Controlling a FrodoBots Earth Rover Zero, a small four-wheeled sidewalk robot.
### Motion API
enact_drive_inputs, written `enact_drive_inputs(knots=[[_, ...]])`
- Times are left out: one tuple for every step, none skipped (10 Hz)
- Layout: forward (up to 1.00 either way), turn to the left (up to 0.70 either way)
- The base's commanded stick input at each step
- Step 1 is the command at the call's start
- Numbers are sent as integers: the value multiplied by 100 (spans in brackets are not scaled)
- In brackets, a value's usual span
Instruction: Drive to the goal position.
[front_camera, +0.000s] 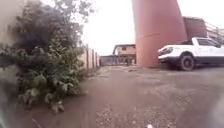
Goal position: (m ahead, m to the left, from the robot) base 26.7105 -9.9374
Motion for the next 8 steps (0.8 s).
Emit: enact_drive_inputs(knots=[[60, -15], [60, -15], [60, -15], [60, -15], [60, -12], [60, -7], [60, -1], [60, 0]])
